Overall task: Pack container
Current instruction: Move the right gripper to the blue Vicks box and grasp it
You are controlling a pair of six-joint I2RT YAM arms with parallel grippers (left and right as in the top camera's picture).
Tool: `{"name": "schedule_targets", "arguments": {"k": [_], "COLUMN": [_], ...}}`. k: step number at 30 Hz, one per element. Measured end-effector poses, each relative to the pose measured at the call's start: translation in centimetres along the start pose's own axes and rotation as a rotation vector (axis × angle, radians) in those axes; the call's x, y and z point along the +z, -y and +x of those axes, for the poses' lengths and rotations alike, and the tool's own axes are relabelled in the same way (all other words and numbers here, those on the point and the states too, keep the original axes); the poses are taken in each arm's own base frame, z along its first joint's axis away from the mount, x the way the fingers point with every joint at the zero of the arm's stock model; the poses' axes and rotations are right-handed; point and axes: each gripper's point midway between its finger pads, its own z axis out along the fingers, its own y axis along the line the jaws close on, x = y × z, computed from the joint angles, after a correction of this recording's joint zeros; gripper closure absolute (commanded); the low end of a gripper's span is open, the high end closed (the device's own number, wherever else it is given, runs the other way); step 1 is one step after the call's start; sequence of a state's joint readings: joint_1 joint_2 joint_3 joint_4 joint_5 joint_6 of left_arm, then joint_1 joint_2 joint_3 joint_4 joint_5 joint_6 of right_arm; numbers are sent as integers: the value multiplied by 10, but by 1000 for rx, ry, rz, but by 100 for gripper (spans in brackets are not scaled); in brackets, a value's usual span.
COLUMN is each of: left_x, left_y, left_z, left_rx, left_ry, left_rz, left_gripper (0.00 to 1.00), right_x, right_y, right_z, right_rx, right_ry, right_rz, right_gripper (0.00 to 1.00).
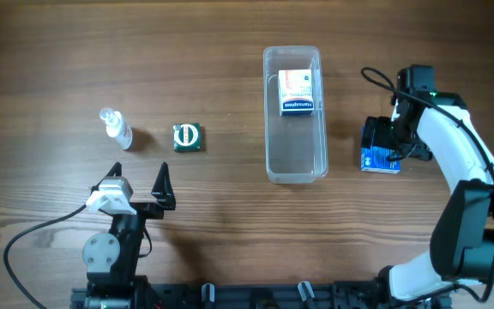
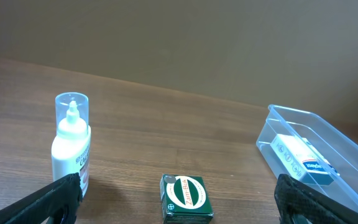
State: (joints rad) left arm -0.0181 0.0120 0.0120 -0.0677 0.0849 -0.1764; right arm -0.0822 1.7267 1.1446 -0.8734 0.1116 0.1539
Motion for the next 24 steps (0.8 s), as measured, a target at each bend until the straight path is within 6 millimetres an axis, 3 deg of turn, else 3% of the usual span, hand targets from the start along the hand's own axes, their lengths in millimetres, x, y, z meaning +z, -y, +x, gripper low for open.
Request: {"name": "schedule_targets", "arguments": {"k": [14, 21, 24], "left_x": [0, 0, 0], "left_y": [0, 0, 0], "left_z": [0, 0, 0], "left_rx": [0, 0, 0], "left_ry": [0, 0, 0], "left_rz": [0, 0, 0], "left_gripper": [0, 0, 0], "right_x": [31, 34, 34], "right_y": [-9, -11, -11], "right_z": [9, 0, 0], "right_rx": [-53, -71, -73], "right_ry": [-85, -49, -48], "right_rz": [-29, -36, -37], "right_gripper": [1, 20, 24]}}
